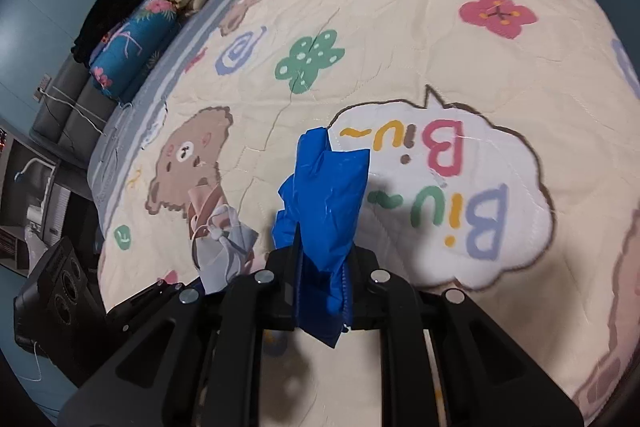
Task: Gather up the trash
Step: 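Carry the grey cloth and blue bag over the bin with both tools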
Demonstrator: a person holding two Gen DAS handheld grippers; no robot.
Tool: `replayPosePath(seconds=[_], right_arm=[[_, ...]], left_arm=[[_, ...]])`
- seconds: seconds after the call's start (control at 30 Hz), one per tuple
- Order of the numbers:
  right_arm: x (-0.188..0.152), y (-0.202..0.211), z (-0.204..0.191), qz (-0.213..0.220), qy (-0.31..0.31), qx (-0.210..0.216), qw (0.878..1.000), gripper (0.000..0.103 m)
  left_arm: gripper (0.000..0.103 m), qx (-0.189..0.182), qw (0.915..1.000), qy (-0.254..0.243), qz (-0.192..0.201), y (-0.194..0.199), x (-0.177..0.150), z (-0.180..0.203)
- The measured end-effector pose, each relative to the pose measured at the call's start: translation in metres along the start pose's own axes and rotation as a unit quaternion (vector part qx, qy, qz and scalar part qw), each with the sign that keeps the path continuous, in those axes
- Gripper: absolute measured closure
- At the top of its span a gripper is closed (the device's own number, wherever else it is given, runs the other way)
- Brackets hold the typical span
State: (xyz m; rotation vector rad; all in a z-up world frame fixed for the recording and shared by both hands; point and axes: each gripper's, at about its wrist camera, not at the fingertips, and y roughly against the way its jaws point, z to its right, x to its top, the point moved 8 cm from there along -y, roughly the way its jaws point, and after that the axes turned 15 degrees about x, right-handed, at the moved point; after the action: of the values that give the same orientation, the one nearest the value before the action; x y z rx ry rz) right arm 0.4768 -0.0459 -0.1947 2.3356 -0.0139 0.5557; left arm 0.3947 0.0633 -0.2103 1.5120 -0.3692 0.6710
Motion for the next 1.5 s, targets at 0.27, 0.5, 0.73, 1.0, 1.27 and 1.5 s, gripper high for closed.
replayPosePath(seconds=[0.27, 0.5, 0.73, 1.0, 1.27, 1.5], right_arm=[[-0.018, 0.071, -0.013, 0.047, 0.008, 0.007, 0.999, 0.089], [-0.048, 0.145, -0.015, 0.099, 0.0, 0.009, 0.995, 0.089], [-0.085, 0.221, -0.005, 0.151, -0.013, 0.01, 0.988, 0.089], [-0.124, 0.296, 0.002, 0.21, -0.01, 0.01, 0.978, 0.089], [-0.152, 0.355, 0.014, 0.258, 0.0, -0.001, 0.966, 0.089], [-0.175, 0.4, 0.042, 0.296, -0.015, -0.015, 0.955, 0.089]], left_arm=[[0.08, -0.007, 0.9992, -0.009, 0.038, 0.048, 0.0, 0.001], [0.08, -0.003, 0.9965, -0.01, 0.083, 0.097, 0.002, 0.01], [0.08, -0.006, 0.9943, -0.011, 0.106, 0.142, 0.003, 0.036], [0.08, -0.03, 0.9882, -0.042, 0.144, 0.195, 0.005, 0.093], [0.08, -0.056, 0.9806, -0.081, 0.169, 0.224, -0.002, 0.159], [0.08, -0.084, 0.9734, -0.116, 0.179, 0.237, -0.011, 0.22]])
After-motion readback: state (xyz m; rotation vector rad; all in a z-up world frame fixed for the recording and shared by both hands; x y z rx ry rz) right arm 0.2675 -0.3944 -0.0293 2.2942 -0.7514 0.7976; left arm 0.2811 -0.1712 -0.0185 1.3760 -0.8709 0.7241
